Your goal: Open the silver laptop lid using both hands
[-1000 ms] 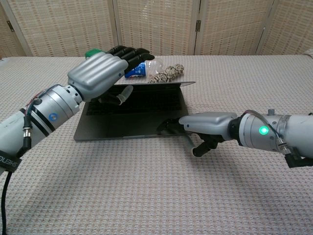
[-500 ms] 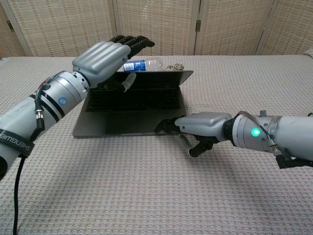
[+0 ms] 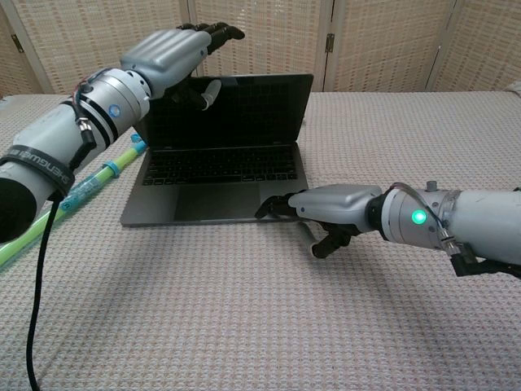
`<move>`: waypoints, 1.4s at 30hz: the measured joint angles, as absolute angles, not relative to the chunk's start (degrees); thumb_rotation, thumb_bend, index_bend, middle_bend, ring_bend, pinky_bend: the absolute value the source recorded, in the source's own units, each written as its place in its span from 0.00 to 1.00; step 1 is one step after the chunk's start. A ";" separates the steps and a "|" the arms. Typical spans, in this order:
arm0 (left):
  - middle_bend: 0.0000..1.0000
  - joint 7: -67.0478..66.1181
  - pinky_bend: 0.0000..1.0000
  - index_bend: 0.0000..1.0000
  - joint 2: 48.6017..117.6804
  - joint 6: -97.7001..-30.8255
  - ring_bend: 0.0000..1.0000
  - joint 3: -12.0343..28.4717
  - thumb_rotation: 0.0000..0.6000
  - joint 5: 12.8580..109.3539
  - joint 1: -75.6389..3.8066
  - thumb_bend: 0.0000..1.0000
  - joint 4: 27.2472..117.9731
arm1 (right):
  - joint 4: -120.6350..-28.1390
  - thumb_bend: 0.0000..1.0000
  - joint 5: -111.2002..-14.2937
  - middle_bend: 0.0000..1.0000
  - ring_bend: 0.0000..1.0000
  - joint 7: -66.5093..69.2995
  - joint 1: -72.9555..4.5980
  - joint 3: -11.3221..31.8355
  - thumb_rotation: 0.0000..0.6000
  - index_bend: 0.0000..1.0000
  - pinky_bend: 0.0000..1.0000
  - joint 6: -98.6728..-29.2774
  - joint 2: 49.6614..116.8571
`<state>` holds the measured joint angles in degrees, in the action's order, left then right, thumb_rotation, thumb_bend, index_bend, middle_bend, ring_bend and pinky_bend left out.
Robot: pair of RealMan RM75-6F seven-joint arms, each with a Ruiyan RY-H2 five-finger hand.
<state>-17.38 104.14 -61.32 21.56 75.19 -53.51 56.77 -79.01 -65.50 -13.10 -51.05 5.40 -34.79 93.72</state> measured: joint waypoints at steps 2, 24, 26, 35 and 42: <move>0.07 -18.06 0.00 0.00 103.58 -60.19 0.00 22.60 1.00 73.48 -54.19 0.65 56.48 | -78.86 0.96 -65.16 0.00 0.04 -13.14 -51.25 5.43 1.00 0.00 0.00 -34.80 93.77; 0.00 -22.60 0.00 0.00 100.64 -51.24 0.00 27.61 1.00 56.75 -58.03 0.40 48.30 | -77.83 0.96 -62.79 0.00 0.05 -13.05 -52.53 5.17 1.00 0.00 0.00 -35.05 94.50; 0.00 -22.75 0.00 0.00 100.59 -50.73 0.00 28.18 1.00 55.08 -58.32 0.40 47.27 | -77.78 0.97 -62.61 0.00 0.05 -13.09 -52.64 5.16 1.00 0.00 0.00 -35.06 94.49; 0.00 -25.62 0.00 0.00 100.36 -48.60 0.00 29.81 1.00 48.58 -59.83 0.38 43.04 | -77.68 0.97 -62.34 0.00 0.04 -12.64 -52.87 5.15 1.00 0.00 0.00 -35.19 94.45; 0.00 -29.69 0.00 0.00 101.21 -47.13 0.00 30.71 1.00 42.34 -60.54 0.37 39.53 | -77.26 0.97 -62.50 0.00 0.05 -12.25 -53.05 5.20 1.00 0.00 0.00 -35.33 94.64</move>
